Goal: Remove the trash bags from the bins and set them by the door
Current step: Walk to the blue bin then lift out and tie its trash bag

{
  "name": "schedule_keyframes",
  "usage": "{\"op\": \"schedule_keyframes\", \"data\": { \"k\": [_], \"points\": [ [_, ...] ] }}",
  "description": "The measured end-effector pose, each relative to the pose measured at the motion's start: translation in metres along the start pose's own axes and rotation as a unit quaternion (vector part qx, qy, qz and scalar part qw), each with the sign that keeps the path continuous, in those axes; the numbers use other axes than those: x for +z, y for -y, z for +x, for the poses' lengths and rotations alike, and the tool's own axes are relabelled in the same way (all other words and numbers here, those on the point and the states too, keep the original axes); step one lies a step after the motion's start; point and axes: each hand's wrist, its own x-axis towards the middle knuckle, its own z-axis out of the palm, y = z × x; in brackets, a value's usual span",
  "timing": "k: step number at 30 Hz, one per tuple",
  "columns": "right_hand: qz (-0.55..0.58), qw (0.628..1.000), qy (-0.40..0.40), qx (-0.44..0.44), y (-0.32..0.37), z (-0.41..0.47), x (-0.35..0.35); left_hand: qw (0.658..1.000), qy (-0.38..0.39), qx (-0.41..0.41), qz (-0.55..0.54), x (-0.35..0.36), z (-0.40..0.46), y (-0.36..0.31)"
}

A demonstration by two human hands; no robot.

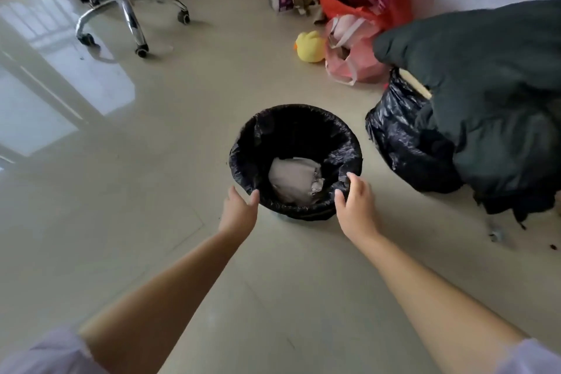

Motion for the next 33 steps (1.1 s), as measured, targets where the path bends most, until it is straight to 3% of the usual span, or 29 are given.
{"op": "schedule_keyframes", "data": {
  "k": [5,9,13,17,20,22,24,29,31,33],
  "points": [
    [0.174,0.974,-0.091,0.116,-0.011,0.047,0.045,0.978,0.029,0.053,-0.199,0.023,0.078,0.014],
    [0.207,0.971,-0.072,0.094,0.003,0.069,0.063,0.958,0.008,0.08,-0.277,0.01,0.11,0.007],
    [0.238,0.963,-0.038,0.118,0.017,0.068,0.072,0.966,-0.001,0.056,-0.254,-0.017,0.111,0.006],
    [0.276,0.955,-0.038,0.1,-0.005,0.076,0.077,0.981,-0.028,0.082,-0.174,-0.024,0.112,0.023],
    [0.332,0.923,-0.034,0.194,-0.015,0.089,0.084,0.971,0.024,0.081,-0.223,-0.02,0.106,0.019],
    [0.434,0.853,0.018,0.289,-0.012,0.092,0.088,0.952,0.067,0.046,-0.296,-0.02,0.1,0.015],
    [0.501,0.799,0.097,0.317,-0.01,0.085,0.089,0.921,0.108,-0.002,-0.376,-0.022,0.097,0.017],
    [0.58,0.751,0.132,0.285,-0.016,0.088,0.083,0.806,0.205,-0.081,-0.549,-0.04,0.107,0.033],
    [0.595,0.747,0.115,0.273,-0.015,0.094,0.076,0.796,0.227,-0.087,-0.554,-0.043,0.111,0.037],
    [0.591,0.755,0.103,0.263,-0.013,0.092,0.074,0.807,0.246,-0.081,-0.53,-0.042,0.11,0.038]
  ]
}}
